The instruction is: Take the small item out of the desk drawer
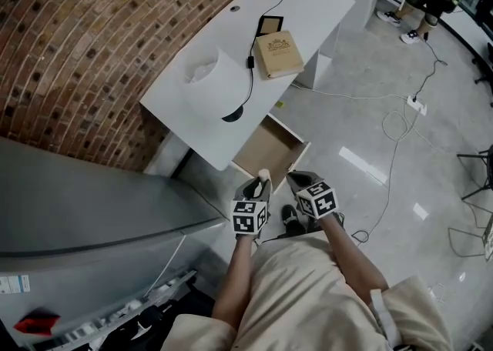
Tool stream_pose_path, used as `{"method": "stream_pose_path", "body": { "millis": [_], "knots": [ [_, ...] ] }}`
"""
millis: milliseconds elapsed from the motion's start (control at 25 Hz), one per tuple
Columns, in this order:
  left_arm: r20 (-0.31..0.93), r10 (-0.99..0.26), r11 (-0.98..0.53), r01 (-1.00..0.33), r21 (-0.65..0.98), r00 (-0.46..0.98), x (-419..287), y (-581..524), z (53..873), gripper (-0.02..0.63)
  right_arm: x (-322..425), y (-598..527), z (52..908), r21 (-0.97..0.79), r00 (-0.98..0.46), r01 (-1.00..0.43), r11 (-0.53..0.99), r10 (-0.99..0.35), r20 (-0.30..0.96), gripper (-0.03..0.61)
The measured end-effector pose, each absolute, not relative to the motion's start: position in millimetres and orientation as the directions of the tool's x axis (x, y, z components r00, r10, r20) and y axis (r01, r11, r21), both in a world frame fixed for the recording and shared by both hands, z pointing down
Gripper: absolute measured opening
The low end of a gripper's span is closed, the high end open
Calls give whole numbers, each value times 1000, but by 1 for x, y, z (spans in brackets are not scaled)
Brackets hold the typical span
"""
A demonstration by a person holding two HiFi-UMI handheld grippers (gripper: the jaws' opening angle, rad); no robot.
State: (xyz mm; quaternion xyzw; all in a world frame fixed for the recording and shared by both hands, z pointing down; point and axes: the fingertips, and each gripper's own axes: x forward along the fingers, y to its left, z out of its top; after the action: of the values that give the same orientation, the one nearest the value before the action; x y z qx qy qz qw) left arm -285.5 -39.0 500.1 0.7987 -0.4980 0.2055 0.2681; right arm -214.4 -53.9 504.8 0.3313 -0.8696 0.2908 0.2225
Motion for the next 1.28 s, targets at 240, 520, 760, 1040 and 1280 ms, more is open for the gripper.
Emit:
{"method": "stream_pose_path", "body": {
  "millis": [240,520,760,1040,1280],
  "knots": [
    [592,-689,-362,-907,217,417,-287,-41,500,117,-216,-57,503,-361,-684,-706,610,-454,571,25],
    [589,-688,-364,-904,226,424,-287,-37,500,117,-217,-51,506,-387,-692,-702,597,-444,570,25],
    [587,-683,-374,-898,230,435,-281,-35,501,117,-212,-48,510,-395,-688,-706,588,-439,578,25],
    [590,-676,-383,-894,232,442,-277,-34,502,117,-209,-46,512,-395,-685,-708,585,-435,584,25],
    [590,-673,-393,-892,225,446,-274,-35,502,117,-205,-48,511,-396,-684,-712,580,-443,580,25]
  ]
}}
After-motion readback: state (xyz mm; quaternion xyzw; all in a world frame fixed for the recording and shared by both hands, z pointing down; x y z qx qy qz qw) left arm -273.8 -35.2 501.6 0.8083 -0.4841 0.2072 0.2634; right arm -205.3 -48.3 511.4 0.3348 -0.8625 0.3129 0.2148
